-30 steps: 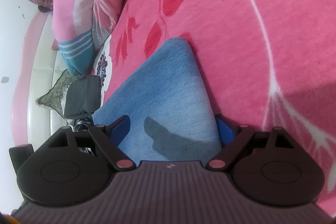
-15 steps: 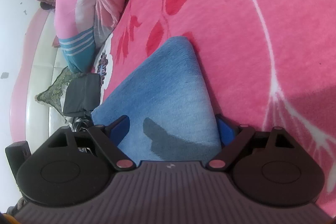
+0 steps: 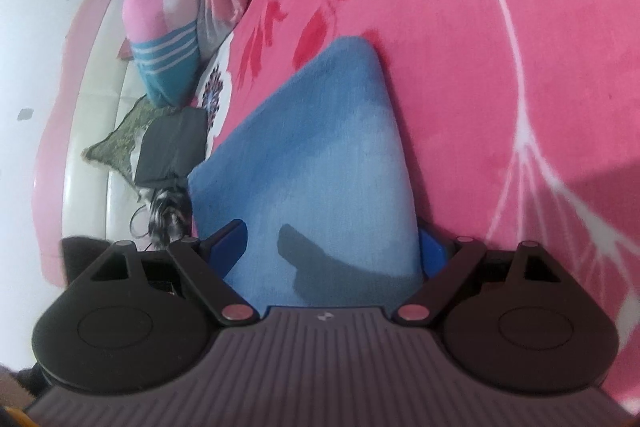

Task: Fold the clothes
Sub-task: 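Lift the jeans bundle off the bedspread with both grippers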

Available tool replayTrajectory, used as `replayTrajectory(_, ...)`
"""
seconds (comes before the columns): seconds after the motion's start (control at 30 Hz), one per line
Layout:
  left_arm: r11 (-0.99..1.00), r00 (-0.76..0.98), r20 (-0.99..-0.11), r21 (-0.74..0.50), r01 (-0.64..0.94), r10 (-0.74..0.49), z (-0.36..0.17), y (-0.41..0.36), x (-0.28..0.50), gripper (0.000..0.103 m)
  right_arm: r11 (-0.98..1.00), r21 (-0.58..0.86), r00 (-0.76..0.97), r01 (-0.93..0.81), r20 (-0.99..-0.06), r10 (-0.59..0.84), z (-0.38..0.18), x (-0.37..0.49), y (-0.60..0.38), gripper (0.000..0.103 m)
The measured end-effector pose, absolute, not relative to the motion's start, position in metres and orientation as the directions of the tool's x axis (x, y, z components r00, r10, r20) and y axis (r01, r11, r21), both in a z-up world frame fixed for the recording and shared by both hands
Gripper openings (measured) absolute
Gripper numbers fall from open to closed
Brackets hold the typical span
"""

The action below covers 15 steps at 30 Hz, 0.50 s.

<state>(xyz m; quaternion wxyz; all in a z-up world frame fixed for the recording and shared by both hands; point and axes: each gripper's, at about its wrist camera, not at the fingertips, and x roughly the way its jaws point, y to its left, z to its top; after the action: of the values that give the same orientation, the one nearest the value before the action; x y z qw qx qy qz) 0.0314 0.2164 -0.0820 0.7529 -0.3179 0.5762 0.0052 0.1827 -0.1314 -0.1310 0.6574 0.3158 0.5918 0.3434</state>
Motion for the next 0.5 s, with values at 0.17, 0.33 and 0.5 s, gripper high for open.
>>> replayTrajectory(0.17,0.787,0.361,-0.831,-0.535,-0.306,-0.424,-0.091,0.217,0.048,0.089,0.561,0.824,0.056,-0.077,-0.558,0.828,-0.132,0.192,-0.126,0.087)
replayTrajectory(0.33,0.764,0.367,-0.796,-0.586,-0.269,-0.482,-0.099,0.217,0.064,0.096,0.543,0.835,0.069,-0.083,-0.539,0.839,-0.138,0.208,-0.115,0.087)
replayTrajectory(0.5,0.695,0.324,-0.731,-0.678,-0.241,-0.601,-0.105,0.217,0.051,0.092,0.526,0.845,0.03,-0.096,-0.526,0.85,-0.137,0.197,-0.118,0.086)
